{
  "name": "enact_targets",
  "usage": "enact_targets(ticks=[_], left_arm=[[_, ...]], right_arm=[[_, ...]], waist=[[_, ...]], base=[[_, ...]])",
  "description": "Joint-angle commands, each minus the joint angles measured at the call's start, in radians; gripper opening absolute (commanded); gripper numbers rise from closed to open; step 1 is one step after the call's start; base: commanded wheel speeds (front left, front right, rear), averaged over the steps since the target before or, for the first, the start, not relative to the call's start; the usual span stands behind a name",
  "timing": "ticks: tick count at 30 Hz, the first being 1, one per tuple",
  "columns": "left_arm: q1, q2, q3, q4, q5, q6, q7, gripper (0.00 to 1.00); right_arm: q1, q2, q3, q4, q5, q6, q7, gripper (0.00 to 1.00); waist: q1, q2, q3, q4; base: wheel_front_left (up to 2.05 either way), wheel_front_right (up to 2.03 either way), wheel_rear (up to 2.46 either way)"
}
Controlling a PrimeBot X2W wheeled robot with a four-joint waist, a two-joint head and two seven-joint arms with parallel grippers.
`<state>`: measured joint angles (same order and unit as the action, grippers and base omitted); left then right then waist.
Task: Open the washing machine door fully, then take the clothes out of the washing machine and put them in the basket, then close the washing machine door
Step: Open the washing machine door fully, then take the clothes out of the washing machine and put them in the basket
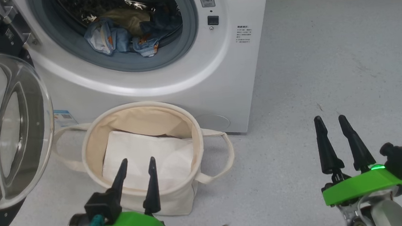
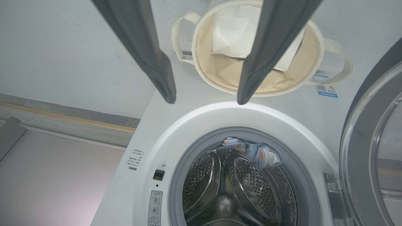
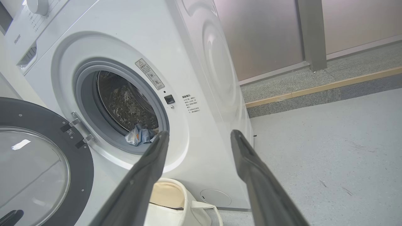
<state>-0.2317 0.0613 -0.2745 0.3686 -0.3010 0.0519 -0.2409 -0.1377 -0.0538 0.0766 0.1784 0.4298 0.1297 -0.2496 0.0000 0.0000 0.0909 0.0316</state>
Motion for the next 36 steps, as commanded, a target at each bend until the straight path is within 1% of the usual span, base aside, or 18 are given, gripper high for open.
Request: enact_targets(ticks=[1, 3, 21, 23, 32, 36], left_arm=[[-0.034, 0.008, 0.020, -0.023, 0.017, -0.004, -0.014, 1.00], [-0.037, 0.012, 0.013, -0.021, 0.034, -0.001, -0.016, 1.00], [-0.026, 0.010, 0.043, -0.054, 0.069, 0.013, -0.021, 1.00], [-0.026, 0.013, 0.041, -0.061, 0.089, 0.019, -0.021, 1.00], [-0.028, 0.011, 0.048, -0.052, 0.120, 0.035, -0.021, 1.00], [-0.033, 0.008, 0.056, -0.042, 0.116, 0.037, -0.021, 1.00]], right_arm=[[-0.019, 0.004, 0.022, -0.032, -0.003, 0.001, -0.012, 1.00], [-0.020, 0.004, 0.022, -0.030, -0.003, 0.001, -0.012, 1.00], [-0.020, 0.004, 0.023, -0.023, -0.002, 0.001, -0.012, 1.00], [-0.021, 0.004, 0.022, -0.021, -0.001, 0.001, -0.012, 1.00], [-0.025, 0.004, 0.023, -0.015, 0.002, 0.001, -0.012, 1.00], [-0.028, 0.004, 0.022, -0.010, 0.003, 0.001, -0.012, 1.00]], waist=[[0.0000, 0.0000, 0.001, 0.001], [0.0000, 0.0000, 0.002, 0.001], [0.0000, 0.0000, -0.001, 0.001], [0.0000, 0.0000, 0.000, 0.001], [0.0000, 0.0000, 0.008, 0.002], [0.0000, 0.0000, 0.012, 0.005]], base=[[0.00, 0.00, 0.00], [0.00, 0.00, 0.00], [0.00, 0.00, 0.00], [0.00, 0.00, 0.00], [0.00, 0.00, 0.00], [0.00, 0.00, 0.00]])
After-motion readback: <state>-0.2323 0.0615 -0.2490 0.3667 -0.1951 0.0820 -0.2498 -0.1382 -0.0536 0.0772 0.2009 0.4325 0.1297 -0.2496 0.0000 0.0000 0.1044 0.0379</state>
